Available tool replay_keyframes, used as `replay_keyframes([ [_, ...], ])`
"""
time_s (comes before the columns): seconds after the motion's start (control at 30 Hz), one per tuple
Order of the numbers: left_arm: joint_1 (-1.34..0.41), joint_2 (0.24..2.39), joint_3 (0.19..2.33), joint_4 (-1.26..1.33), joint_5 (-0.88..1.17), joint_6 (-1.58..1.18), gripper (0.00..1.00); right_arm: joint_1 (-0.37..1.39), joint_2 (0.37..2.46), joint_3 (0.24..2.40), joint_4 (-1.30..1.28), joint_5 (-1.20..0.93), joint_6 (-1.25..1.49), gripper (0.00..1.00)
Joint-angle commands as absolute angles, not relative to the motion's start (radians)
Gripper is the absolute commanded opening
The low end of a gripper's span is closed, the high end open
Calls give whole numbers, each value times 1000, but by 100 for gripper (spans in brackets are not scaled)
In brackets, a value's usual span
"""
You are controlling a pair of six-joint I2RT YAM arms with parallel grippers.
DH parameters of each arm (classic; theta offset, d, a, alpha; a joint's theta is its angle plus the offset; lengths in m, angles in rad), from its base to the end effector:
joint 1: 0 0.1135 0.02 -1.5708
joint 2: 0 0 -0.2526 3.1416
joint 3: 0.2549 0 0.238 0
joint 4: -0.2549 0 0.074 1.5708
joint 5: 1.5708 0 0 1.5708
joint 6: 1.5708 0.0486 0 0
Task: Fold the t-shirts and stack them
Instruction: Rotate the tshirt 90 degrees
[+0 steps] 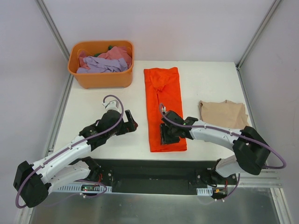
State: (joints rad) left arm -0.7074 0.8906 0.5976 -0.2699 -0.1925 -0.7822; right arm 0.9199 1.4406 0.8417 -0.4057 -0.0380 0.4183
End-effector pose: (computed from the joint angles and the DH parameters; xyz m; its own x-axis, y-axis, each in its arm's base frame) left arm 0.1595 -0.1241 0.2359 -0.6506 -0.3539 -0.6719 0.0794 0.8482 -0.5237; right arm 0.1664 0.2215 0.1803 -0.7952 -0.3741 -0.4772 -0.5300 0.8112 0.2472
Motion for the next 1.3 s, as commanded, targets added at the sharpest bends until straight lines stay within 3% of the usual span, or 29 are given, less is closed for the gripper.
replay_keyframes([
  [0.0, -712, 888, 595, -268, -206, -759, 99, 923, 1463, 870, -445, -37, 402, 40],
  [0.2, -712, 885, 597, -268, -207, -758, 99, 933, 1439, 847, -425, -83, 417, 18],
  [0.47, -712, 893, 595, -268, -206, -756, 99, 934, 1443, 880, -515, 34, 393, 26],
  [0.8, -712, 896, 594, -268, -206, -756, 99, 936, 1482, 859, -448, -100, 390, 27],
  [1.0, -712, 893, 592, -268, -203, -758, 99, 945, 1447, 862, -405, -138, 411, 8],
  [1.27, -712, 885, 589, -268, -192, -752, 99, 950, 1365, 828, -241, -265, 512, 0],
])
